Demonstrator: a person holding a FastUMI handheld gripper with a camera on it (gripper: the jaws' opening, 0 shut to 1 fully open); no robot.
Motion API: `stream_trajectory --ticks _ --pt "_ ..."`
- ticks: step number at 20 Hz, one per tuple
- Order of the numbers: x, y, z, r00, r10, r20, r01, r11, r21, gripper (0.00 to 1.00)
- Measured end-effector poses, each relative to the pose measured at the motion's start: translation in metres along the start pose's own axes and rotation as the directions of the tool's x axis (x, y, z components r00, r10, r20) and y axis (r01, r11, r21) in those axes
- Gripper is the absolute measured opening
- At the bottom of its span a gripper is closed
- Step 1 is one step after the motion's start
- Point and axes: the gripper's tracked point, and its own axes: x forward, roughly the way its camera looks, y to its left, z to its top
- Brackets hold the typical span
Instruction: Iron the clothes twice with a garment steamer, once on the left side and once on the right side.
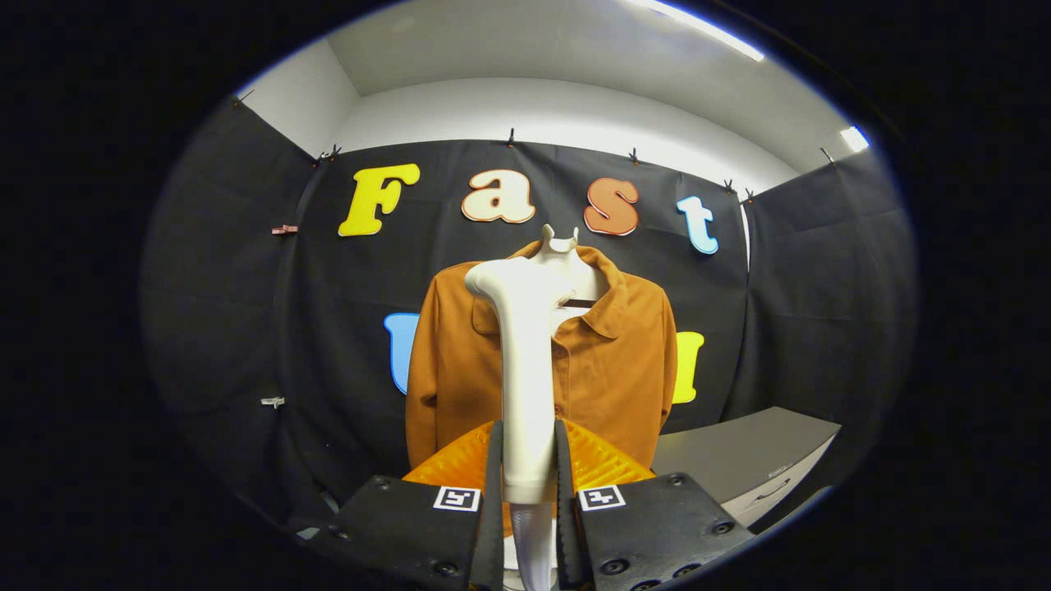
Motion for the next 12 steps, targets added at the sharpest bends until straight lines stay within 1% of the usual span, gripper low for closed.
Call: stream_trajectory --ticks 5,8,12 --pt "0.025 0.017 -0.023 1.0 0.004 -0.023 -0.005 0.999 -0.039 0.29" --pt "0.043 0.02 -0.048 0.998 -0.003 -0.07 -0.001 0.998 -0.059 0.29" --pt "0.062 0.02 -0.074 0.993 -0.008 -0.116 0.003 0.999 -0.043 0.29"
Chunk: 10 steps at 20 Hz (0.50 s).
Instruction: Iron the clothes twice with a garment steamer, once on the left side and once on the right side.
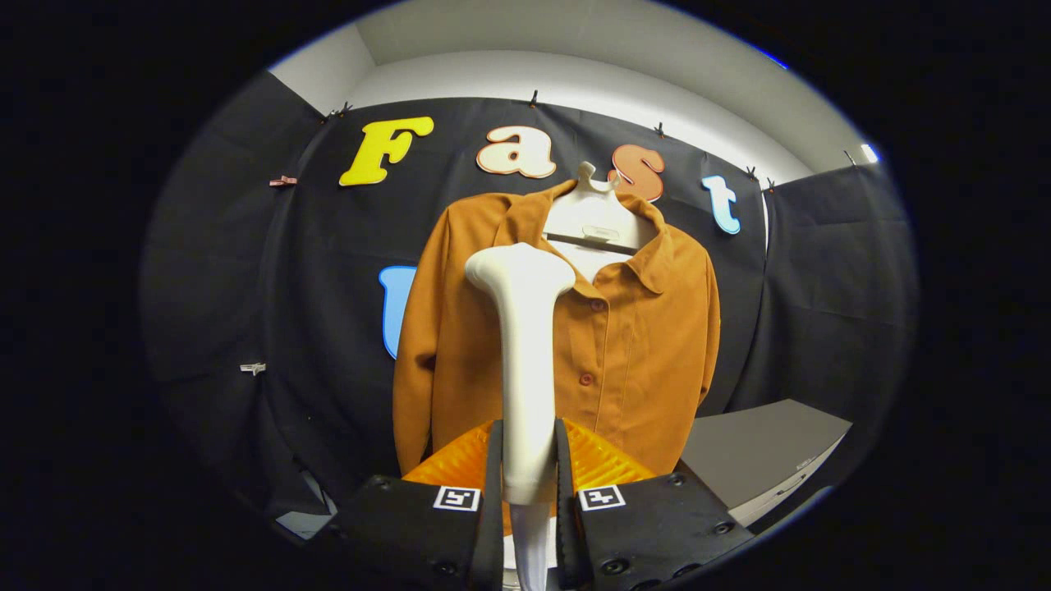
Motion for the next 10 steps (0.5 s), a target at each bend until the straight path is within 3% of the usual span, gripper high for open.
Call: stream_trajectory --ticks 9,10 --pt "0.035 0.003 -0.047 0.99 0.018 -0.138 -0.009 0.998 0.065 0.29" --pt "0.043 0.005 -0.054 0.989 0.02 -0.143 -0.011 0.998 0.064 0.23"
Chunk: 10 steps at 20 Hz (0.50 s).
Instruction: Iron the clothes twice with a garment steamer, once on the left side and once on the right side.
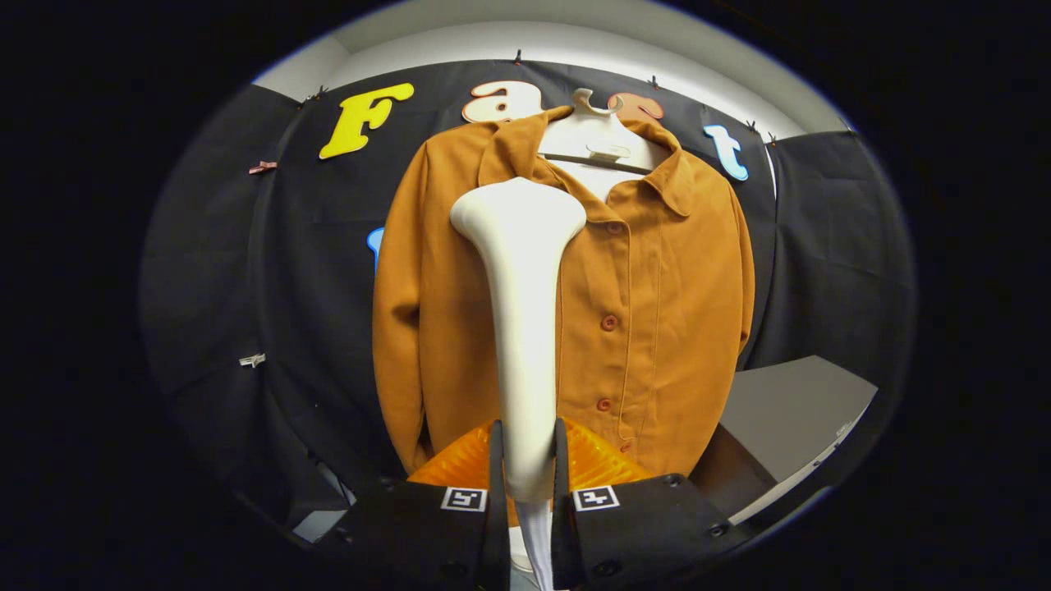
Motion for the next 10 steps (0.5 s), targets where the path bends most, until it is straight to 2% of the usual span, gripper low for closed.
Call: stream_trajectory --ticks 4,10 --pt "-0.001 0.0 -0.017 0.999 -0.004 -0.034 0.004 1.0 -0.002 0.23" --pt "-0.008 -0.003 -0.069 0.992 0.002 -0.124 0.001 1.0 0.02 0.23"
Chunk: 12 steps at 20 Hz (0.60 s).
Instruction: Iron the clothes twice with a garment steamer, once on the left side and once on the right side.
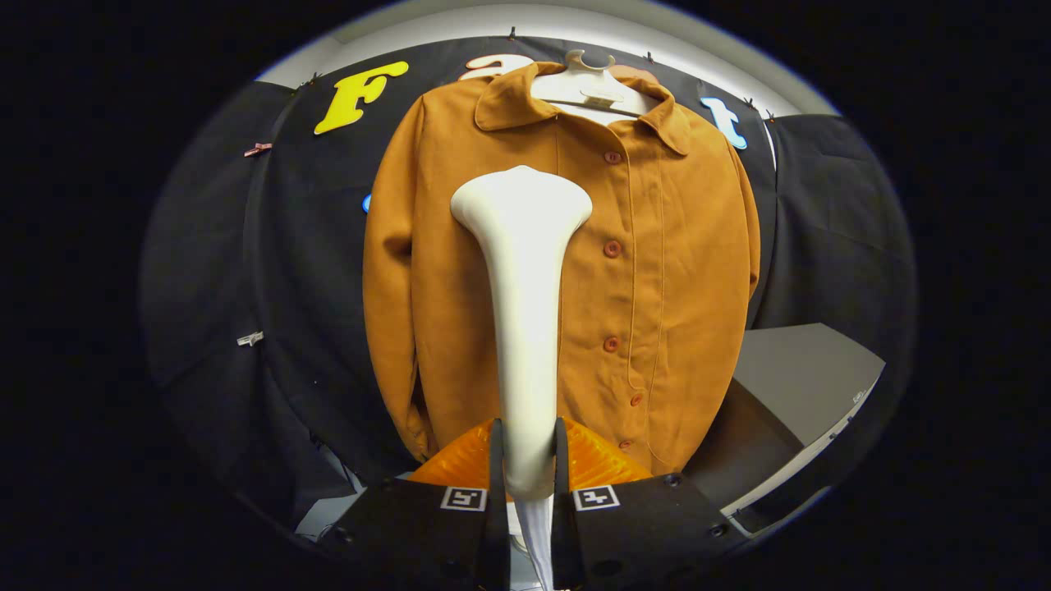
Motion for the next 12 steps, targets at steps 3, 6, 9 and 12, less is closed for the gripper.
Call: stream_trajectory --ticks 3,6,9,12 --pt "-0.002 -0.003 -0.023 0.999 0.007 -0.051 -0.006 1.0 0.017 0.23" --pt "-0.007 -0.005 -0.043 0.996 0.017 -0.093 -0.014 0.999 0.033 0.23" --pt "-0.016 -0.005 -0.053 0.993 0.053 -0.107 -0.045 0.996 0.079 0.23" --pt "-0.028 -0.011 -0.052 0.994 0.063 -0.09 -0.054 0.994 0.097 0.23"
